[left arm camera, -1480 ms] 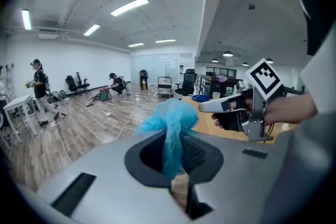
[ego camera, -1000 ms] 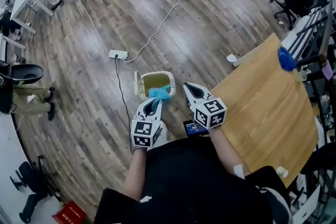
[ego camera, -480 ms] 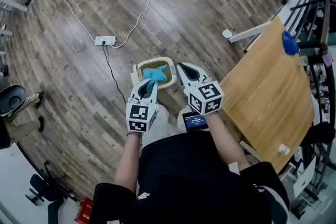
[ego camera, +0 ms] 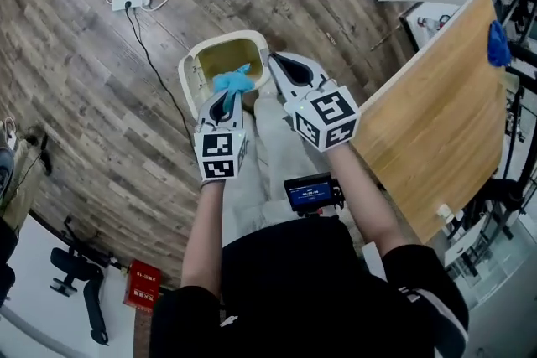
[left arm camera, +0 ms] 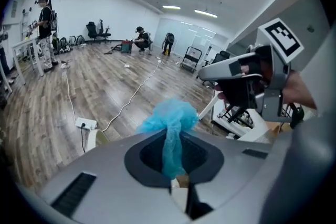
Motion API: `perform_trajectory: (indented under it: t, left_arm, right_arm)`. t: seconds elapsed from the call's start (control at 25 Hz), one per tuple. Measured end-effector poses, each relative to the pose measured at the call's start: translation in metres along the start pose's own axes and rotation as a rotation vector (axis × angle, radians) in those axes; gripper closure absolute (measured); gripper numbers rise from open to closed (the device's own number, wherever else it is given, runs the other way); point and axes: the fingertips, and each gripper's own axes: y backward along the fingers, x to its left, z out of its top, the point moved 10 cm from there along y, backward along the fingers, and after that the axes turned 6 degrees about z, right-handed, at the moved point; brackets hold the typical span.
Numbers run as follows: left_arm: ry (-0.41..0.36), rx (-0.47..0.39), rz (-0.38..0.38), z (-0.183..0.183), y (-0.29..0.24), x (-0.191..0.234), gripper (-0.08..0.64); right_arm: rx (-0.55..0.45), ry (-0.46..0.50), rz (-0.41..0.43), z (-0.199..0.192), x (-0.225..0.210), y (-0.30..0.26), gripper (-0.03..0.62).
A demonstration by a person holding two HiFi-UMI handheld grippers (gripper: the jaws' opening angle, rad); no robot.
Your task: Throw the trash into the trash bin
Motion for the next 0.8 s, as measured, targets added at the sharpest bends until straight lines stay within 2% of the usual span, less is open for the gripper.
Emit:
perform_trajectory:
  t: [0.12,0.24,0.32,0.48,0.56,0.68,0.8]
  left_arm:
    - [0.070,0.064,0.030,-0.041,-0.035,0.016,0.537]
    - [0.063,0.111,0.054,-0.081,-0.081,0.037,0.537]
    - [0.084,0.143,0.036,-0.100,-0.112,0.046,0.537]
    - [0.143,0.217,-0.061,-0.123,-0.166,0.056,0.537]
    - [0.129,0.244,-0.041,-0.131,-0.181,0.061,0.532]
    - [0.102,0.277,0.014,-0.137,-0.192,0.067,0.397]
    - [0.115,0.269,0.014,-0.136,-0.192,0.074,0.368]
  right_arm:
    - [0.071,-0.040,-0.018,-0.035,-0.024,-0.021,0.601]
    - [0.114,-0.068,-0.015,-0.071,-0.047,-0.047,0.601]
    - [0.150,-0.082,-0.001,-0.092,-0.055,-0.058,0.600]
    - [0.210,-0.089,0.019,-0.124,-0.060,-0.067,0.601]
    - [0.214,-0.109,0.033,-0.134,-0.058,-0.067,0.600]
    - [0.209,-0.110,0.035,-0.135,-0.057,-0.064,0.600]
    - [0.183,-0.104,0.032,-0.128,-0.060,-0.065,0.601]
